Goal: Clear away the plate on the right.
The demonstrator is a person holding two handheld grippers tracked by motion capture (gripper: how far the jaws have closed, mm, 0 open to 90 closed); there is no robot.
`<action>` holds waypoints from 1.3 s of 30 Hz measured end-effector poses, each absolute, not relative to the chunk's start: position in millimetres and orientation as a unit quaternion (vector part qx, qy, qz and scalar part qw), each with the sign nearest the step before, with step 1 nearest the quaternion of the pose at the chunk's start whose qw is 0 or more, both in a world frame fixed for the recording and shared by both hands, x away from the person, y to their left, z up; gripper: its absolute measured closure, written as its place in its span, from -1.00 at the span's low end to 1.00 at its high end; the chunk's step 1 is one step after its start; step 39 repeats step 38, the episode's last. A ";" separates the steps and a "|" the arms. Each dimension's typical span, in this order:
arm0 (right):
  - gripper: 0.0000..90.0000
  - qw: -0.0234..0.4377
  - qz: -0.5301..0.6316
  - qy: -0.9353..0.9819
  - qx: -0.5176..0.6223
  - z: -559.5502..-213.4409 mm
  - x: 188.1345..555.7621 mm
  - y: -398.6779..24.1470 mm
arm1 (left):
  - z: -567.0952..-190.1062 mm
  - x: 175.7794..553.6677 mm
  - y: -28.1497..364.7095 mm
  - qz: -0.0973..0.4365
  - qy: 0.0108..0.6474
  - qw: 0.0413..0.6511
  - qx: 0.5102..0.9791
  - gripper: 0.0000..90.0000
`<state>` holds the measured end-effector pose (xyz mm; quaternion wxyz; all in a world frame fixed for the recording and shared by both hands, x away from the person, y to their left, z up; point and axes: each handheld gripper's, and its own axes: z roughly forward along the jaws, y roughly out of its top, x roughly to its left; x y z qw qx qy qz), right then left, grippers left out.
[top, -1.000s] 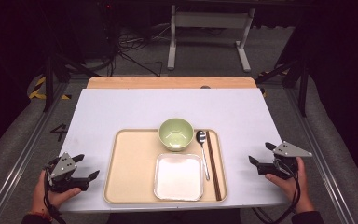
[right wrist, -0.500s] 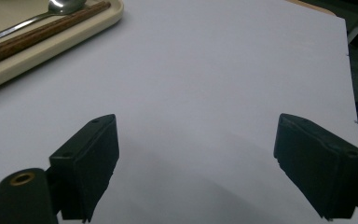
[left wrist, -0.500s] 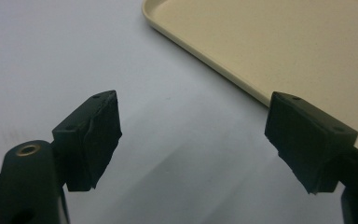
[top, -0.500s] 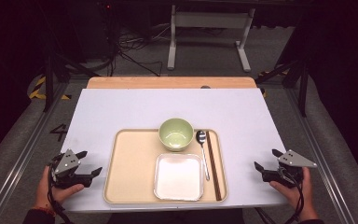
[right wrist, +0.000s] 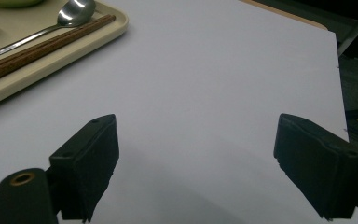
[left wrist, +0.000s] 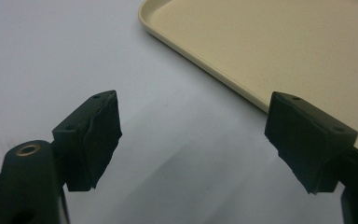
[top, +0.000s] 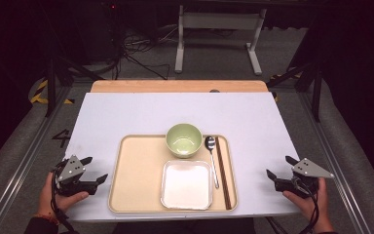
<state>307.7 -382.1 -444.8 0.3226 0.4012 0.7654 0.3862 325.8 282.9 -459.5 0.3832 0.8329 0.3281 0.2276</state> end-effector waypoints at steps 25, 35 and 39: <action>-0.67 0.329 0.383 0.767 0.397 -443.9 307.3 -380.3 | -459.6 326.7 282.8 0.226 0.328 0.383 0.833 -0.57; -0.68 0.325 0.388 0.770 0.390 -443.7 306.7 -379.5 | -459.0 327.3 282.7 0.227 0.326 0.382 0.834 -0.57; -0.68 0.322 0.391 0.769 0.389 -443.9 306.9 -379.8 | -459.0 327.1 281.9 0.227 0.328 0.383 0.833 -0.57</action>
